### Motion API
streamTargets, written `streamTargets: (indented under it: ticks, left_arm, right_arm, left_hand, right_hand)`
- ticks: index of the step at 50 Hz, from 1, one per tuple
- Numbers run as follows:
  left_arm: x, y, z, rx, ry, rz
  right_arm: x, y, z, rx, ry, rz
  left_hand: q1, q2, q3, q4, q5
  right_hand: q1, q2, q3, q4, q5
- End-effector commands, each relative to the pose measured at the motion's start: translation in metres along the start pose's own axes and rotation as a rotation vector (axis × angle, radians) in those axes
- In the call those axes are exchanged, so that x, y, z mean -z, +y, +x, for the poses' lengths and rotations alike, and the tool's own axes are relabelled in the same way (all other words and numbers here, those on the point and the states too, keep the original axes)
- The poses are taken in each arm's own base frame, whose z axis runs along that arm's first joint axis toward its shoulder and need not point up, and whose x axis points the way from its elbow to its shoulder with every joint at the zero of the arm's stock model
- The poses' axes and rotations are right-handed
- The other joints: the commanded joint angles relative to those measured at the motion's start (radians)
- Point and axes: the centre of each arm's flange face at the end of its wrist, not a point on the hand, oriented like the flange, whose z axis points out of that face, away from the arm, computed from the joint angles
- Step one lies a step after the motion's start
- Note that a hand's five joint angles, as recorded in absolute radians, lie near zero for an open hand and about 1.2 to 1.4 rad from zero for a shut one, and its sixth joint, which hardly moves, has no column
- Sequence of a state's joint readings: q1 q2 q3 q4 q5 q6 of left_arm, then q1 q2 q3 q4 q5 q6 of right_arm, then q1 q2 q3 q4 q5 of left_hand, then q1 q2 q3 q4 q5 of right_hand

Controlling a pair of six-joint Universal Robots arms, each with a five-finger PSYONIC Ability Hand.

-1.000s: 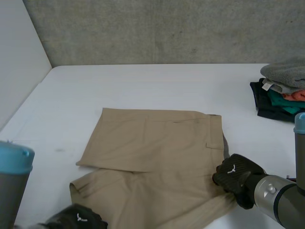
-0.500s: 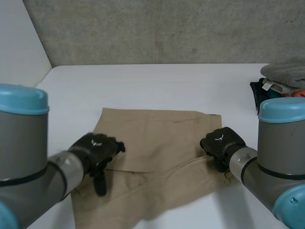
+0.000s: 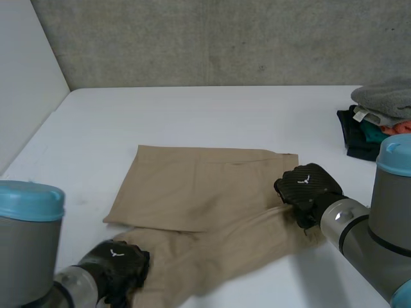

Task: Fold the laundry.

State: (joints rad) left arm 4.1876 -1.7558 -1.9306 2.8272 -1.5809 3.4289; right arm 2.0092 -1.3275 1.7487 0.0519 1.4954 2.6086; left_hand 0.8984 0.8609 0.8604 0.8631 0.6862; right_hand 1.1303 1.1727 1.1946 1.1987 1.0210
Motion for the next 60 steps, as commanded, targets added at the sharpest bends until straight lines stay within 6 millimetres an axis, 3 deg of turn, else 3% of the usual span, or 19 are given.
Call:
streamTargets:
  ticks: [1, 6, 11, 18, 23, 26, 31, 33, 34, 35, 37, 40, 41, 46, 48, 52, 53, 57, 60]
  left_arm:
    - [-0.017, -0.019, -0.005, -0.006, -0.06, 0.093]
    - [-0.021, -0.05, -0.017, -0.004, -0.112, 0.243]
    - [-0.03, -0.096, -0.039, -0.037, -0.188, 0.447]
    - [-0.055, -0.146, -0.061, -0.113, -0.278, 0.648]
    - [-0.095, -0.172, -0.077, -0.136, -0.341, 0.736]
    - [-0.116, -0.178, -0.082, -0.138, -0.359, 0.752]
    - [-0.166, -0.178, -0.084, -0.112, -0.372, 0.742]
    - [-0.177, -0.176, -0.085, -0.099, -0.377, 0.734]
    - [-0.182, -0.177, -0.084, -0.084, -0.382, 0.73]
    - [-0.182, -0.176, -0.082, -0.077, -0.382, 0.725]
    - [-0.179, -0.175, -0.08, -0.061, -0.389, 0.707]
    - [-0.154, -0.178, -0.083, -0.019, -0.416, 0.686]
    - [-0.137, -0.181, -0.085, -0.003, -0.423, 0.692]
    - [-0.087, -0.183, -0.085, 0.022, -0.398, 0.758]
    - [-0.073, -0.181, -0.083, 0.022, -0.381, 0.779]
    - [-0.046, -0.17, -0.075, 0.018, -0.321, 0.815]
    - [-0.04, -0.163, -0.071, 0.017, -0.294, 0.821]
    - [-0.03, -0.148, -0.058, 0.016, -0.229, 0.83]
    - [-0.03, -0.14, -0.053, 0.013, -0.199, 0.832]
  right_arm:
    - [-0.005, -0.001, 0.006, 0.0, 0.022, 0.015]
    - [-0.01, -0.007, 0.012, -0.003, 0.038, 0.032]
    - [-0.021, -0.018, 0.02, -0.013, 0.071, 0.08]
    - [-0.057, -0.038, 0.037, -0.1, 0.184, 0.237]
    - [-0.103, -0.039, 0.052, -0.106, 0.31, 0.317]
    - [-0.124, -0.035, 0.056, -0.093, 0.375, 0.33]
    - [-0.176, -0.019, 0.054, -0.027, 0.465, 0.366]
    - [-0.19, -0.014, 0.048, -0.015, 0.467, 0.385]
    - [-0.196, -0.013, 0.046, -0.013, 0.468, 0.393]
    - [-0.204, -0.012, 0.041, -0.008, 0.467, 0.409]
    - [-0.204, -0.016, 0.043, -0.01, 0.473, 0.425]
    - [-0.191, -0.033, 0.056, -0.032, 0.492, 0.452]
    - [-0.185, -0.039, 0.06, -0.044, 0.49, 0.461]
    - [-0.122, -0.068, 0.079, -0.143, 0.383, 0.436]
    - [-0.106, -0.067, 0.077, -0.161, 0.308, 0.396]
    - [-0.073, -0.048, 0.065, -0.202, 0.139, 0.234]
    - [-0.065, -0.035, 0.059, -0.219, 0.098, 0.147]
    - [-0.055, -0.003, 0.046, -0.26, 0.038, -0.016]
    - [-0.059, 0.01, 0.041, -0.269, 0.04, -0.03]
  left_hand:
    - [0.498, 0.535, 0.536, 0.533, 0.536]
    - [0.498, 0.535, 0.536, 0.533, 0.536]
    - [0.498, 0.535, 0.536, 0.533, 0.536]
    - [0.498, 0.535, 0.536, 0.533, 0.536]
    - [0.498, 0.535, 0.536, 0.533, 0.536]
    - [0.498, 0.535, 0.536, 0.533, 0.536]
    - [0.498, 0.535, 0.536, 0.533, 0.536]
    - [0.498, 0.535, 0.536, 0.533, 0.536]
    - [-0.147, -0.11, -0.109, -0.112, -0.109]
    - [-0.578, -0.54, -0.54, -0.543, -0.54]
    - [-0.724, -0.686, -0.686, -0.689, -0.686]
    - [-0.724, -0.686, -0.686, -0.689, -0.686]
    - [-0.724, -0.686, -0.686, -0.689, -0.686]
    - [-0.724, -0.686, -0.686, -0.689, -0.686]
    - [-0.724, -0.686, -0.686, -0.689, -0.686]
    - [-0.724, -0.686, -0.686, -0.689, -0.686]
    - [-0.724, -0.686, -0.686, -0.689, -0.686]
    - [-0.724, -0.686, -0.686, -0.689, -0.686]
    - [-0.724, -0.686, -0.686, -0.689, -0.686]
  right_hand:
    - [0.266, 0.224, 0.202, 0.198, 0.201]
    - [0.266, 0.224, 0.202, 0.198, 0.201]
    - [0.266, 0.224, 0.202, 0.198, 0.201]
    - [0.266, 0.224, 0.202, 0.198, 0.201]
    - [0.266, 0.224, 0.202, 0.198, 0.201]
    - [0.266, 0.224, 0.202, 0.198, 0.201]
    - [0.266, 0.224, 0.202, 0.198, 0.201]
    - [-0.365, -0.407, -0.429, -0.433, -0.43]
    - [-0.732, -0.774, -0.796, -0.8, -0.797]
    - [-0.956, -0.998, -1.02, -1.024, -1.021]
    - [-0.956, -0.998, -1.02, -1.024, -1.021]
    - [-0.956, -0.998, -1.02, -1.024, -1.021]
    - [-0.956, -0.998, -1.02, -1.024, -1.021]
    - [-0.956, -0.998, -1.02, -1.024, -1.021]
    - [-0.956, -0.998, -1.02, -1.024, -1.021]
    - [-0.956, -0.998, -1.02, -1.024, -1.021]
    - [-0.956, -0.998, -1.02, -1.024, -1.021]
    - [-0.933, -0.975, -0.997, -1.001, -0.998]
    - [-0.888, -0.931, -0.953, -0.957, -0.954]
